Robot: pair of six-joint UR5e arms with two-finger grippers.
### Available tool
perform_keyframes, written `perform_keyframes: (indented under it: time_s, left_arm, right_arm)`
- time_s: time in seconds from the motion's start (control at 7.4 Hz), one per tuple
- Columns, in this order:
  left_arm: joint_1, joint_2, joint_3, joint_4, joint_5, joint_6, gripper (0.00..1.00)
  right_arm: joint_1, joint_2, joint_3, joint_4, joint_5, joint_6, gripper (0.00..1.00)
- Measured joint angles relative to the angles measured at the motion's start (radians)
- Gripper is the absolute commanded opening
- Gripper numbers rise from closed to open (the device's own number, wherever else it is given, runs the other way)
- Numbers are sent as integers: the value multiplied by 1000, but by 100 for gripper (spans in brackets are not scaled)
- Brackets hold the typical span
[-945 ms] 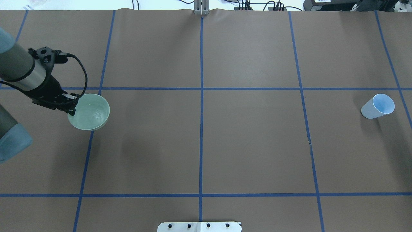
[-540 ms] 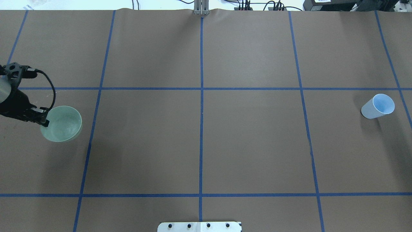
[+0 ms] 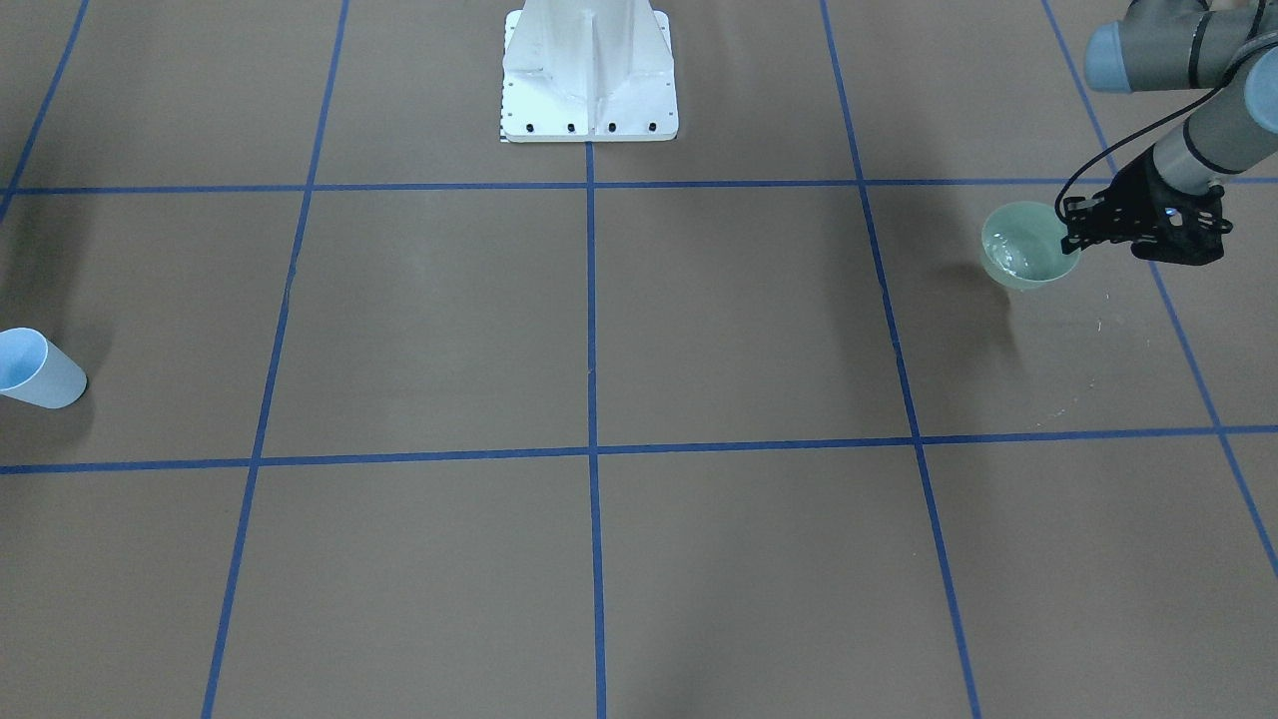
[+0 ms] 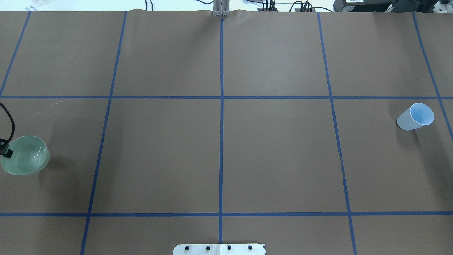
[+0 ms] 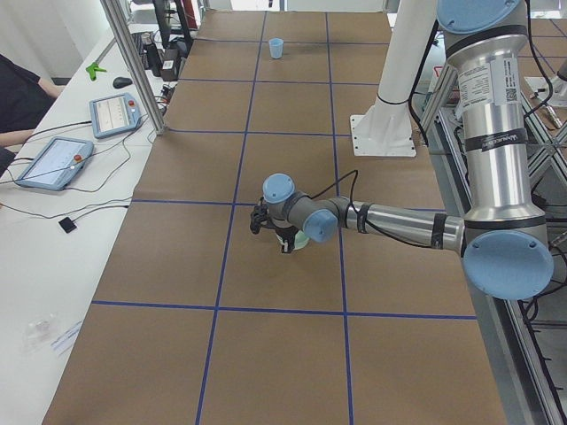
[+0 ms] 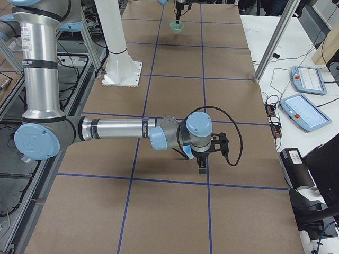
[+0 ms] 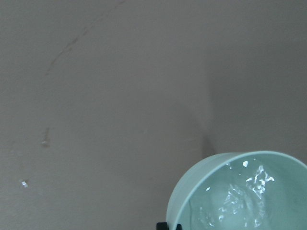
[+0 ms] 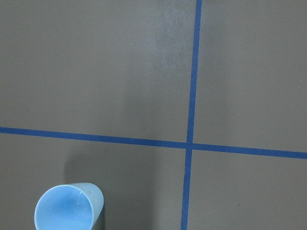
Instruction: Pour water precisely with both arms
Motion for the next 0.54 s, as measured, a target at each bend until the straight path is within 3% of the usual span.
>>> perform_keyframes:
  time_s: [0.41,0.54]
  left_arm:
    - [-43,14,62,-11,-31,55,0]
    - [-44,14,76,-16,-33,57,12]
  right_arm:
    - [-1,0,0,-1,0,0,100]
    - [-1,0,0,-1,0,0,100]
